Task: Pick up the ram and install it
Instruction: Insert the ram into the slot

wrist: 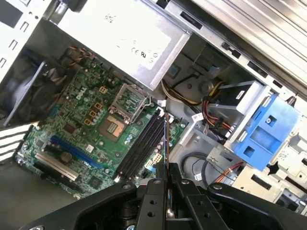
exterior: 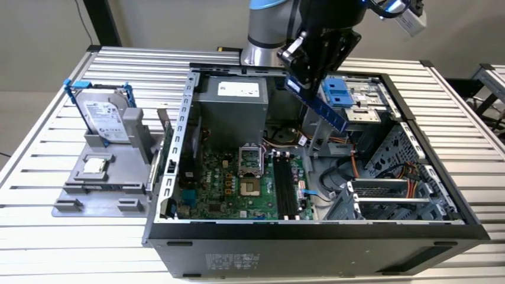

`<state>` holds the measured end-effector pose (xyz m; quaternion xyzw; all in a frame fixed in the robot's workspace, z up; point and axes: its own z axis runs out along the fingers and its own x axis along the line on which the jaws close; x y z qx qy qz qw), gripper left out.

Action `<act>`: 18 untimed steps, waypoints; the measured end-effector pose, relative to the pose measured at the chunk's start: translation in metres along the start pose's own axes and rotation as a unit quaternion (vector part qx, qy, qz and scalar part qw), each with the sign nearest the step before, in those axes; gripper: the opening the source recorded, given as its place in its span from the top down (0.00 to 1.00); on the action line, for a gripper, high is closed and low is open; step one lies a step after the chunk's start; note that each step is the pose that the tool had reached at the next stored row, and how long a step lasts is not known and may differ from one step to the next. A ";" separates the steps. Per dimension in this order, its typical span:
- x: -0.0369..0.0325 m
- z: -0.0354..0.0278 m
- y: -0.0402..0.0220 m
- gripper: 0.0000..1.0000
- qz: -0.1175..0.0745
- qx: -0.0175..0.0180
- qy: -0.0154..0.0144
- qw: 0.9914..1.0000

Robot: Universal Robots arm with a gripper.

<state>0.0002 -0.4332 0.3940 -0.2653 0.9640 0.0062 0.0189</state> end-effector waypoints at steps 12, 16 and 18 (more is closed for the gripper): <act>0.0003 0.0000 0.0002 1.00 0.076 -0.004 -0.003 0.997; 0.0004 0.0000 0.0001 1.00 0.110 -0.003 -0.004 0.994; 0.0003 0.0000 0.0002 1.00 0.128 -0.002 -0.004 0.992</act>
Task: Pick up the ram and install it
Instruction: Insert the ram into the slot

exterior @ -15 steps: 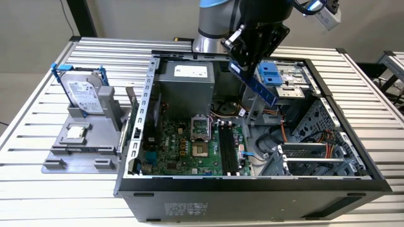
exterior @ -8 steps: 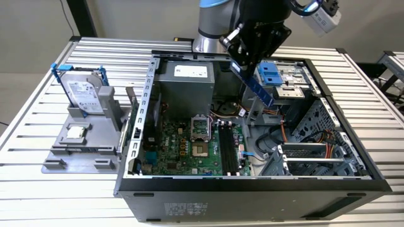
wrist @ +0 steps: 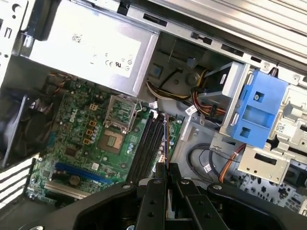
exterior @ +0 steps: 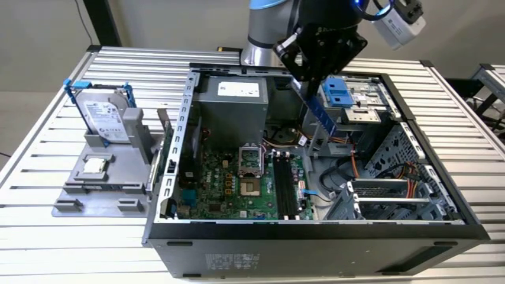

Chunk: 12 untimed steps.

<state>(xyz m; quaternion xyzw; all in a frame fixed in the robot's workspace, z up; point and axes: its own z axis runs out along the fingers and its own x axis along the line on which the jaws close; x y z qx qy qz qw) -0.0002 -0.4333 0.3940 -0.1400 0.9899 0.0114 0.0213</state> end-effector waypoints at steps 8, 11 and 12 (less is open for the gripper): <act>0.0000 0.0004 0.0000 1.00 0.073 0.003 -0.001 0.997; 0.0000 0.0006 0.0000 1.00 0.100 0.005 -0.002 0.995; 0.0000 0.0007 0.0000 1.00 0.108 0.005 -0.002 0.994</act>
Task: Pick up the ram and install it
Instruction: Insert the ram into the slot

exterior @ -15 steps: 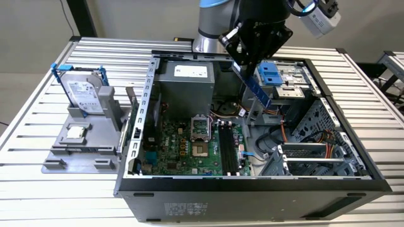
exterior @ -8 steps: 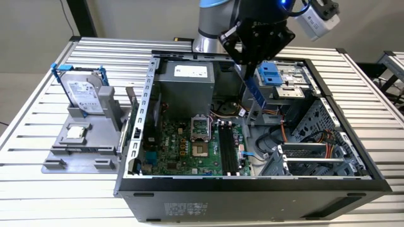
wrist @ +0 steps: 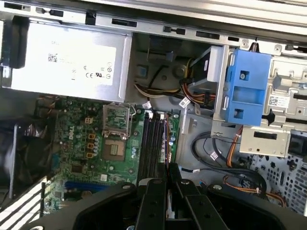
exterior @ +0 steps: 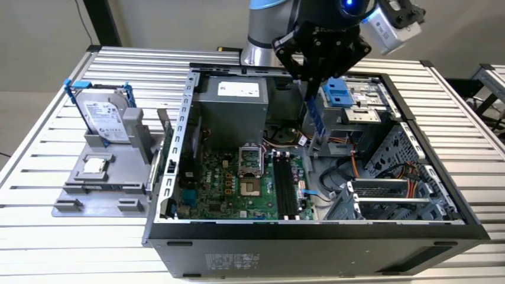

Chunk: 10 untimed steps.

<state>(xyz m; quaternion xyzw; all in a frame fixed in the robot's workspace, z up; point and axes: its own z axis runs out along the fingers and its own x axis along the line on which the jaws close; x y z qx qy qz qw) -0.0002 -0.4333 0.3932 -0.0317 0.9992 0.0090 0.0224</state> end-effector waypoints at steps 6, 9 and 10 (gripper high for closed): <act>0.0000 0.0004 0.0000 1.00 0.046 0.002 -0.001 0.999; 0.0000 0.0004 0.0000 1.00 0.059 0.003 -0.001 0.998; 0.0000 0.0004 0.0000 1.00 0.060 0.003 -0.001 0.998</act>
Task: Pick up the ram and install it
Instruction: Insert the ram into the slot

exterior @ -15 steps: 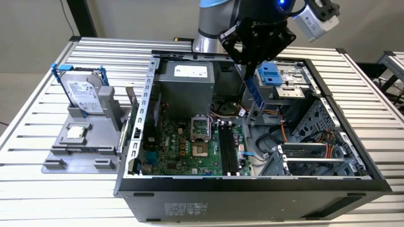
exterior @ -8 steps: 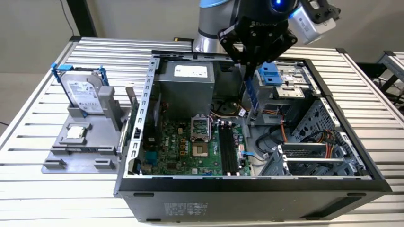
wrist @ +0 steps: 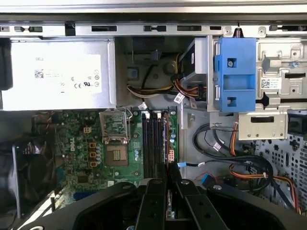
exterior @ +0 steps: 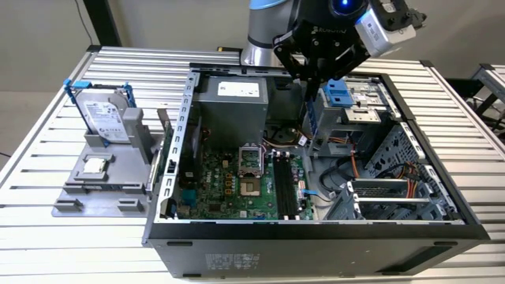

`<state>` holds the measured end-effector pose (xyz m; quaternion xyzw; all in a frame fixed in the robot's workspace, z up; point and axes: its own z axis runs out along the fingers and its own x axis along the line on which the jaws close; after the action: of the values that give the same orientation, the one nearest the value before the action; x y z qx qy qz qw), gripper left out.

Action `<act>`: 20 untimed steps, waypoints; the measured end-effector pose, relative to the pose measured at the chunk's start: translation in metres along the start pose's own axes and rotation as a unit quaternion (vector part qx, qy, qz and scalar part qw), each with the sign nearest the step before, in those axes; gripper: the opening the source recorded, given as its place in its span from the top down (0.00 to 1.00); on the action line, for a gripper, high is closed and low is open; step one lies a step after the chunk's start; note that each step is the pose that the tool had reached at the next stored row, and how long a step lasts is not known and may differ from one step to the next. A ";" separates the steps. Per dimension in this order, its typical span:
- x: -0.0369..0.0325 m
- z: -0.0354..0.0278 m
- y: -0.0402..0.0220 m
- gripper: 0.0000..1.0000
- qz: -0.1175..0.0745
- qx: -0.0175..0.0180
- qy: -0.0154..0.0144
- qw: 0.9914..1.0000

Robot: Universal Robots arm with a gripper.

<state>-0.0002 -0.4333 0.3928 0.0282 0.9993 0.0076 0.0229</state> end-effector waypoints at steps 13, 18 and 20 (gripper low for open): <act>-0.0155 0.0093 -0.0033 1.00 0.009 0.001 0.003 1.000; -0.0198 0.0154 -0.0080 1.00 0.009 0.001 0.003 1.000; -0.0198 0.0154 -0.0080 1.00 0.009 0.001 0.003 1.000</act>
<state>0.0198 -0.4422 0.3782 0.0369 0.9991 0.0072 0.0198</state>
